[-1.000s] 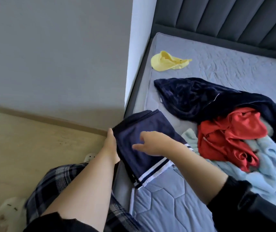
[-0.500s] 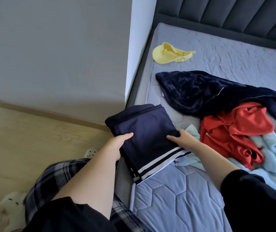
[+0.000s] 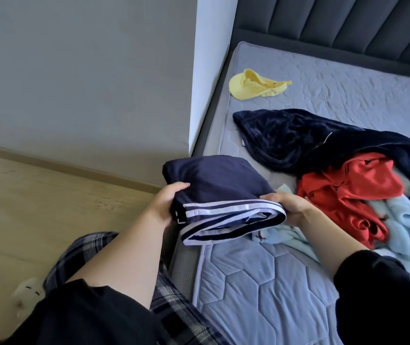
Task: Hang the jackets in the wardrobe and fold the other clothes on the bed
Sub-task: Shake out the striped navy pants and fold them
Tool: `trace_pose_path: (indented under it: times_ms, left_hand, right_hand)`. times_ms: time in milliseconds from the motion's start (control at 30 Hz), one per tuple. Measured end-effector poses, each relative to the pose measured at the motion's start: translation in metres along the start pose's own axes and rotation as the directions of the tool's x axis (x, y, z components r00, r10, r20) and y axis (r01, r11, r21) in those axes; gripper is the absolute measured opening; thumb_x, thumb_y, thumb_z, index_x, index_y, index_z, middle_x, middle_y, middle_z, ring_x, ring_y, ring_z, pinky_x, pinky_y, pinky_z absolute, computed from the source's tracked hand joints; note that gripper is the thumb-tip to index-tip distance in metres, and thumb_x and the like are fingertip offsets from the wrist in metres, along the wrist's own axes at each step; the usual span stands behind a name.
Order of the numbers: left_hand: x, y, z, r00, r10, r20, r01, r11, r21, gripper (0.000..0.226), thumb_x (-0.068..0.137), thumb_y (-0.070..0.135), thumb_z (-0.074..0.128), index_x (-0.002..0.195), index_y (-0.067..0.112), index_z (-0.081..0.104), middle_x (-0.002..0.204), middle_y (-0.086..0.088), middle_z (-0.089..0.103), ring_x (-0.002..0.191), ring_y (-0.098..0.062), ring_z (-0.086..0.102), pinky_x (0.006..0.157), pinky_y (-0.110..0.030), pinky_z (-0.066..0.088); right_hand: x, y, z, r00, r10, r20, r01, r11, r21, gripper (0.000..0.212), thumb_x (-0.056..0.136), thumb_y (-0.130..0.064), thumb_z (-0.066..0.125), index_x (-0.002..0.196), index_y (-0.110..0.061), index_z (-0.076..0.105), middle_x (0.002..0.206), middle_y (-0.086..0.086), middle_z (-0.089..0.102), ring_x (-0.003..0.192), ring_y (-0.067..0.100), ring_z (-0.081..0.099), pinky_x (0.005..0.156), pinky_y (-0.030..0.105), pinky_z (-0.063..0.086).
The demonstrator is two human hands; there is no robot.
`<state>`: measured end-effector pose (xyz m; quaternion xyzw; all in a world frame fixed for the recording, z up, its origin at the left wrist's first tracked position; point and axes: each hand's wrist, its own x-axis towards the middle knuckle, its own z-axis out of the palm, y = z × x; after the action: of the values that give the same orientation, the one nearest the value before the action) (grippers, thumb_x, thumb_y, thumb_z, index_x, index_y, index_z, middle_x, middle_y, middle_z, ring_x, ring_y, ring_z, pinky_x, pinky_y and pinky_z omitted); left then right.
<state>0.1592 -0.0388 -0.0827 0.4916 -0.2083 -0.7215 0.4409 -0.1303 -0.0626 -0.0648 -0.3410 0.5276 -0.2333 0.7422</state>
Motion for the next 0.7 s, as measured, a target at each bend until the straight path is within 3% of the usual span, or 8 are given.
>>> trace_pose_path:
  times_ms: [67,133,200,300,400,500,600,700]
  left_hand:
    - [-0.012,0.015,-0.002,0.997,0.078,0.028,-0.076,0.996,-0.052,0.033,0.092,0.017,0.051,0.077,0.010,0.079,0.086,-0.009,0.074,0.085,-0.025,0.068,0.068,-0.027,0.057]
    - [-0.028,0.035,-0.004,0.996,0.074,0.052,-0.071,0.995,-0.067,0.027,0.090,0.023,0.056,0.084,0.010,0.079,0.097,-0.012,0.073,0.089,-0.028,0.070,0.076,-0.034,0.057]
    - [-0.047,0.059,-0.014,0.998,0.052,0.036,-0.051,0.998,-0.033,0.023,0.080,0.027,0.066,0.087,0.009,0.079,0.104,-0.014,0.072,0.091,-0.030,0.070,0.082,-0.039,0.055]
    - [-0.079,0.091,-0.040,0.999,0.033,-0.035,-0.032,0.999,0.014,0.035,0.067,0.029,0.074,0.093,0.006,0.075,0.104,-0.016,0.070,0.089,-0.032,0.069,0.084,-0.041,0.053]
    - [-0.102,0.112,-0.077,0.993,0.051,-0.107,-0.053,0.998,-0.016,0.034,0.065,0.028,0.074,0.091,0.007,0.069,0.092,-0.014,0.070,0.081,-0.030,0.067,0.076,-0.038,0.054]
    - [-0.114,0.132,-0.117,0.985,0.093,-0.148,-0.111,0.987,-0.116,0.011,0.067,0.016,0.061,0.060,0.008,0.064,0.059,-0.008,0.061,0.053,-0.023,0.061,0.053,-0.025,0.052]
    - [-0.111,0.153,-0.170,0.972,0.092,-0.215,-0.126,0.981,-0.150,0.028,0.068,0.005,0.048,0.042,0.010,0.054,0.044,-0.002,0.048,0.039,-0.017,0.051,0.044,-0.018,0.045]
    - [-0.095,0.177,-0.239,0.951,0.024,-0.308,-0.063,0.991,-0.117,0.034,0.081,0.006,0.044,0.048,0.011,0.052,0.050,-0.004,0.050,0.043,-0.019,0.052,0.048,-0.020,0.046]
  right_hand:
    - [-0.005,-0.011,0.018,0.996,-0.068,0.059,0.065,0.996,0.059,0.015,0.062,0.002,0.059,0.058,-0.007,0.070,0.062,0.007,0.066,0.057,0.017,0.065,0.057,0.025,0.055]
    - [-0.010,-0.025,0.040,0.991,-0.128,0.048,0.122,0.987,0.103,0.016,0.064,-0.006,0.058,0.065,-0.003,0.073,0.068,0.011,0.069,0.062,0.019,0.067,0.062,0.026,0.056]
    - [-0.013,-0.042,0.063,0.985,-0.171,0.033,0.164,0.975,0.149,0.025,0.071,-0.009,0.052,0.072,0.000,0.075,0.076,0.014,0.071,0.068,0.023,0.069,0.066,0.031,0.058]
    - [-0.016,-0.062,0.107,0.979,-0.194,0.057,0.179,0.962,0.206,0.026,0.072,-0.008,0.052,0.076,0.002,0.076,0.083,0.016,0.073,0.075,0.027,0.071,0.070,0.039,0.059]
    - [-0.012,-0.077,0.159,0.978,-0.184,0.097,0.160,0.963,0.216,0.027,0.071,-0.008,0.056,0.089,0.005,0.072,0.094,0.019,0.071,0.085,0.033,0.069,0.088,0.047,0.053]
    - [0.007,-0.089,0.217,0.977,-0.169,0.131,0.143,0.972,0.185,0.031,0.075,-0.007,0.055,0.102,0.004,0.068,0.104,0.021,0.067,0.099,0.036,0.063,0.101,0.051,0.042]
    - [0.051,-0.098,0.271,0.992,-0.089,0.087,0.076,0.987,0.142,0.030,0.087,-0.002,0.046,0.111,0.006,0.062,0.106,0.021,0.066,0.100,0.035,0.061,0.099,0.047,0.045]
    - [0.114,-0.104,0.325,0.995,0.056,0.083,-0.056,0.998,-0.001,0.019,0.088,0.000,0.045,0.092,0.006,0.063,0.084,0.018,0.065,0.075,0.029,0.062,0.073,0.035,0.053]
